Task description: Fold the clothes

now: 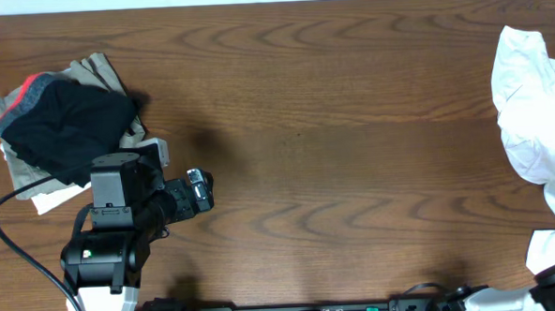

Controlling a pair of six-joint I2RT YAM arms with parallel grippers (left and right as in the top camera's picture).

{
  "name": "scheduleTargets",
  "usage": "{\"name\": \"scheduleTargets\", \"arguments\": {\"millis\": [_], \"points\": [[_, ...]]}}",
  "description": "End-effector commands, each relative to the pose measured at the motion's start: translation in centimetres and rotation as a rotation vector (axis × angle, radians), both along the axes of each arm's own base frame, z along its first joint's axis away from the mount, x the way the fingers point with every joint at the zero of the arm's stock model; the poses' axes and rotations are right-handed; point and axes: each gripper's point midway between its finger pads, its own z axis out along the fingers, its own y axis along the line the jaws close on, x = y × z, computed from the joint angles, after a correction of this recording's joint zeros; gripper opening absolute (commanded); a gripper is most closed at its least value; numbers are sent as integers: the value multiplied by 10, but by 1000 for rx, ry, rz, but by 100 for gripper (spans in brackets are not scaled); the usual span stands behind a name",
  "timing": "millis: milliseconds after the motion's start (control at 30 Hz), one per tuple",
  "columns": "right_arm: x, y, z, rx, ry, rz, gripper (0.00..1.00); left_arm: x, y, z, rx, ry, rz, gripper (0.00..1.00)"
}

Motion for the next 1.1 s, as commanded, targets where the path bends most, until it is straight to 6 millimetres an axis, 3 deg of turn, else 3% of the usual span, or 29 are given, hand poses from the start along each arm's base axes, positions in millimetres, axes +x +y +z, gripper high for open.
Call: {"name": "scheduleTargets", "arguments": {"millis": [0, 133, 267, 367, 500, 567, 600, 700, 867, 933, 967, 1067], "points": [[7, -5, -5, -3, -20, 46, 87, 2, 0, 6, -10, -11, 10, 98], [10, -13, -13, -21, -25, 45, 86, 3, 0, 4, -10, 0, 9, 98], [7, -12, -33, 15, -8, 41, 85, 4, 0, 1, -9, 14, 10, 98], [6, -9, -48, 48, 2, 43, 76, 4, 0, 0, -9, 19, 10, 98], [11, -8, -51, 57, -12, 58, 40, 4, 0, 0, -9, 19, 10, 98], [22, -7, -44, 53, -71, 98, 8, 4, 0, 0, -9, 19, 10, 98], [31, -6, -38, 53, -117, 127, 3, 4, 0, 0, -10, 19, 9, 98], [59, -4, -4, 35, -273, 195, 3, 4, 0, 0, -9, 19, 10, 98], [104, 9, 98, -75, -487, 337, 5, 4, 0, 0, -9, 19, 10, 98], [123, 30, 143, -127, -542, 416, 5, 4, 0, 0, -9, 19, 10, 98], [128, 40, 156, -139, -557, 445, 5, 4, 0, 0, -9, 19, 9, 98], [156, 95, 198, -160, -611, 602, 4, 4, 0, 0, -9, 19, 10, 98]]}}
